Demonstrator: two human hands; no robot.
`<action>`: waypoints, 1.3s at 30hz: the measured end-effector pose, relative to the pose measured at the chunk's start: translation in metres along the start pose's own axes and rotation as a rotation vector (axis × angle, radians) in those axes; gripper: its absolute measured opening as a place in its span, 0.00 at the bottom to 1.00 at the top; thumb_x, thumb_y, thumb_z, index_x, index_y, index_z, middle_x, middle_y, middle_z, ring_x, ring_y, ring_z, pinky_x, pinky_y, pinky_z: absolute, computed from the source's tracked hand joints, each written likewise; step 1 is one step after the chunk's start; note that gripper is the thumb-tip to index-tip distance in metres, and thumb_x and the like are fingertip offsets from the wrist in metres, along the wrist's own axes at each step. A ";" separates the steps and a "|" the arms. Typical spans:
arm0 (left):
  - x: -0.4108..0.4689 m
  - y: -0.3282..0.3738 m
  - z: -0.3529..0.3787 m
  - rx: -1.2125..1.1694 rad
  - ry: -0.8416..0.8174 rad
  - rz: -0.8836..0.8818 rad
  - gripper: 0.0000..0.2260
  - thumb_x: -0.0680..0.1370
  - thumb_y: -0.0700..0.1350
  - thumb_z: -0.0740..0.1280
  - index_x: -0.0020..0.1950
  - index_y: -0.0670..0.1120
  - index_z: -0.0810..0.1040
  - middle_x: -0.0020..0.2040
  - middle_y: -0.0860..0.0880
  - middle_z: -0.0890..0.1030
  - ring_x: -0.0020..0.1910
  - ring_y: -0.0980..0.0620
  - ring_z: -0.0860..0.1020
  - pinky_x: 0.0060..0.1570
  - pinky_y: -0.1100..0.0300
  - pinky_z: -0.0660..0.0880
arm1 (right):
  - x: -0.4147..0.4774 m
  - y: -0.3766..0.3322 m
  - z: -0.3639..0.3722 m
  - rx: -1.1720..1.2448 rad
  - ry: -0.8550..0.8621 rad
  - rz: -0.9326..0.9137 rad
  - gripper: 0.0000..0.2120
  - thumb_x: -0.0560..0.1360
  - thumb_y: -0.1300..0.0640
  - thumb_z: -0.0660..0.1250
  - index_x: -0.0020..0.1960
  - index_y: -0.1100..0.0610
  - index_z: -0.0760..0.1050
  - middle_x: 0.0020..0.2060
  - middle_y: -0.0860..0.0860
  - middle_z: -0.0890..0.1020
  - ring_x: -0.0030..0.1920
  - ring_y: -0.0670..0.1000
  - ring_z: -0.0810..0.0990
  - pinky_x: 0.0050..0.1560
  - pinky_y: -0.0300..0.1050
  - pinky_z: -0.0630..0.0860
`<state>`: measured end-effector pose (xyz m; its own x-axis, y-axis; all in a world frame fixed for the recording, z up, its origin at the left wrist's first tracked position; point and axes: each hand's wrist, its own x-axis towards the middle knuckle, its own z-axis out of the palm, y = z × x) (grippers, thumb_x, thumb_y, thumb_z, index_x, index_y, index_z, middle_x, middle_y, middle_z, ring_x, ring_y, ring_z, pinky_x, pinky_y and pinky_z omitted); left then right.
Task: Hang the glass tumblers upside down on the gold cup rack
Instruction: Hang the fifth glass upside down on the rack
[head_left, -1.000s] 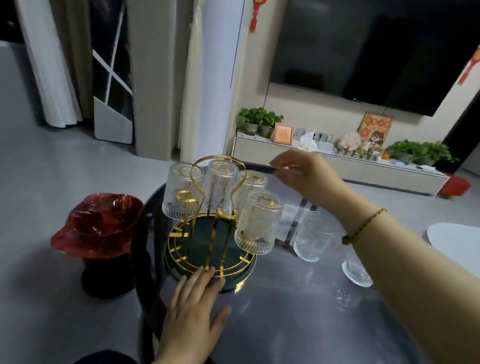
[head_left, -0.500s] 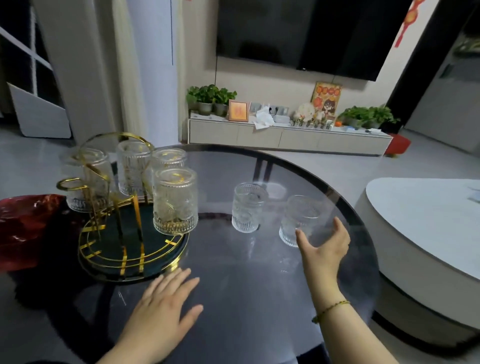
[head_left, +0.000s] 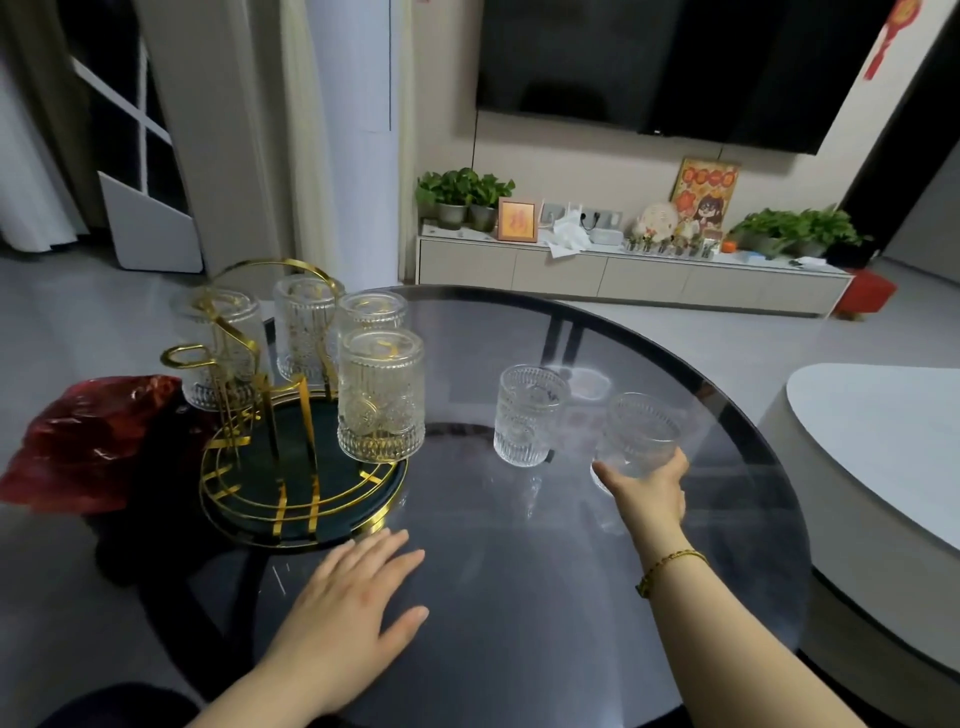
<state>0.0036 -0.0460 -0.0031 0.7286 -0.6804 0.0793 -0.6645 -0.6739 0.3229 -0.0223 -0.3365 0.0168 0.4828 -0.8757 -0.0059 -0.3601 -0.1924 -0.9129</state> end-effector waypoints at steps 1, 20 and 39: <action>0.000 0.000 0.000 0.004 -0.006 -0.004 0.23 0.77 0.59 0.52 0.71 0.57 0.53 0.74 0.58 0.50 0.72 0.59 0.44 0.69 0.59 0.39 | 0.000 0.001 0.000 0.016 -0.004 -0.016 0.42 0.62 0.51 0.73 0.67 0.52 0.52 0.63 0.60 0.69 0.65 0.62 0.63 0.65 0.59 0.64; -0.027 -0.013 -0.028 -0.062 0.455 0.128 0.11 0.65 0.46 0.71 0.47 0.47 0.82 0.46 0.51 0.84 0.52 0.55 0.76 0.49 0.63 0.72 | -0.071 -0.138 -0.060 -0.071 -0.591 -0.645 0.30 0.51 0.45 0.75 0.47 0.39 0.62 0.51 0.47 0.73 0.52 0.46 0.74 0.51 0.38 0.72; -0.040 -0.101 -0.021 -0.176 0.412 -0.261 0.25 0.77 0.53 0.56 0.72 0.52 0.51 0.75 0.53 0.46 0.67 0.62 0.39 0.66 0.59 0.36 | -0.152 -0.263 0.030 -0.607 -0.795 -1.000 0.39 0.45 0.34 0.68 0.52 0.47 0.62 0.43 0.43 0.71 0.43 0.46 0.73 0.43 0.39 0.73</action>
<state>0.0447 0.0553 -0.0195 0.8951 -0.3018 0.3282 -0.4392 -0.7232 0.5329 0.0226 -0.1397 0.2453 0.9761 0.1817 0.1189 0.2127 -0.9103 -0.3550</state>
